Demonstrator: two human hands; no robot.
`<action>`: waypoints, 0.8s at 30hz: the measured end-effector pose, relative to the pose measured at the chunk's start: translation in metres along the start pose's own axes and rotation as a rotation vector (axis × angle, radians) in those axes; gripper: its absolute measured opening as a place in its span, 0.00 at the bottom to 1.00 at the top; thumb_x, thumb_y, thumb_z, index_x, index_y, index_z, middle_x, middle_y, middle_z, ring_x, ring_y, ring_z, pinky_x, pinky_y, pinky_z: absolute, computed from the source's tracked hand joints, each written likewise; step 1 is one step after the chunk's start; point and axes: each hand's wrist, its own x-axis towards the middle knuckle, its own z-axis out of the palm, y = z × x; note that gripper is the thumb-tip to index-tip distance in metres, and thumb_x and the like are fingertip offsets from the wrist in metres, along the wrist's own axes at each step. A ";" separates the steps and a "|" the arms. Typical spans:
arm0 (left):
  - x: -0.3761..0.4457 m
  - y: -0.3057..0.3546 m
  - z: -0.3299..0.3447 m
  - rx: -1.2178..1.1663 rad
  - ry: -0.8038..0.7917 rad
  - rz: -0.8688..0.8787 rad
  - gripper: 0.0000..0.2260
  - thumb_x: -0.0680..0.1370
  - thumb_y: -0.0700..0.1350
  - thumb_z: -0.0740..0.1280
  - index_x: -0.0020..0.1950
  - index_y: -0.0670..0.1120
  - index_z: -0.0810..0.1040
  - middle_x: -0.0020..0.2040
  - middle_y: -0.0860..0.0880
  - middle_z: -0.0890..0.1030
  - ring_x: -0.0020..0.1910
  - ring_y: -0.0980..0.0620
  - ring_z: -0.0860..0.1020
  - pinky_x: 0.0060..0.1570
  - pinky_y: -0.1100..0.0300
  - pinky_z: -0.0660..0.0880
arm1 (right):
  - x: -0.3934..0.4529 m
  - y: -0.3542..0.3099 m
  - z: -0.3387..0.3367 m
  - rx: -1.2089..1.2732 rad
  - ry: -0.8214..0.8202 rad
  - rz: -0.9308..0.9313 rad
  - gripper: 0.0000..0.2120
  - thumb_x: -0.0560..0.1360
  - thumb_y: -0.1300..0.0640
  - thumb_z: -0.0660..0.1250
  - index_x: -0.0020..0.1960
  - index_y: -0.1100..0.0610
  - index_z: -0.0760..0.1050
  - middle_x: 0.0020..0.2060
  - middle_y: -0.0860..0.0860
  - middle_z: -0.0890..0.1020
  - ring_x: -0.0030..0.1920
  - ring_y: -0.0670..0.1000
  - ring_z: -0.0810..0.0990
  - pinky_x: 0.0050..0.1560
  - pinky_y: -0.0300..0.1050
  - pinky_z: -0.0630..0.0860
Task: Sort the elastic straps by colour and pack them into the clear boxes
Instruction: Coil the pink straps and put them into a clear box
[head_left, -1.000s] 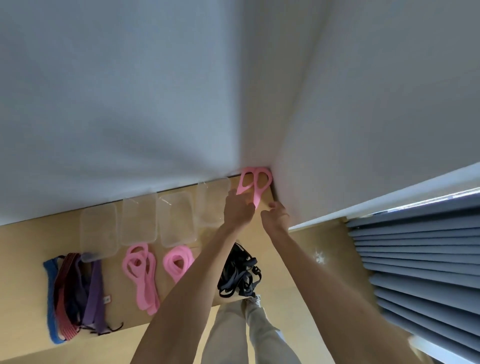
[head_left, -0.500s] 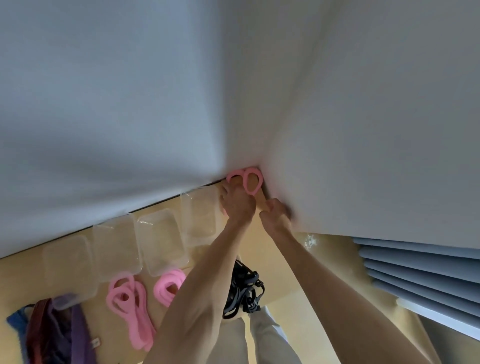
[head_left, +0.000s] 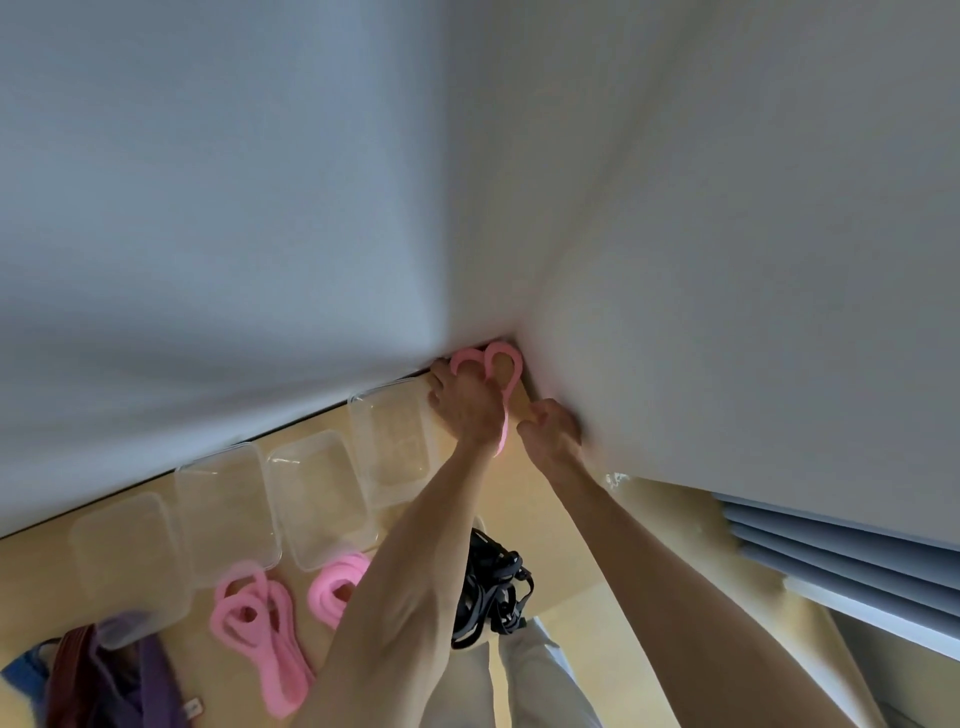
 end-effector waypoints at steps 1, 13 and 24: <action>0.000 0.002 -0.001 -0.045 -0.013 -0.014 0.15 0.78 0.56 0.63 0.49 0.46 0.81 0.59 0.45 0.73 0.59 0.43 0.71 0.54 0.53 0.66 | 0.000 0.000 0.000 0.009 -0.004 0.012 0.17 0.73 0.64 0.62 0.61 0.59 0.76 0.56 0.55 0.81 0.57 0.59 0.79 0.55 0.47 0.76; -0.037 0.013 -0.049 -0.751 -0.254 0.079 0.07 0.72 0.38 0.69 0.37 0.39 0.73 0.31 0.44 0.74 0.31 0.51 0.69 0.32 0.55 0.67 | -0.024 -0.026 -0.011 0.372 0.103 0.009 0.07 0.77 0.60 0.62 0.52 0.56 0.77 0.51 0.57 0.83 0.48 0.57 0.80 0.45 0.46 0.74; -0.071 -0.009 -0.134 -0.971 -0.322 -0.066 0.08 0.64 0.33 0.63 0.41 0.40 0.73 0.40 0.37 0.77 0.39 0.45 0.75 0.38 0.46 0.73 | -0.091 -0.036 -0.027 0.649 -0.036 -0.130 0.11 0.78 0.53 0.68 0.51 0.62 0.77 0.48 0.65 0.83 0.50 0.66 0.83 0.52 0.68 0.79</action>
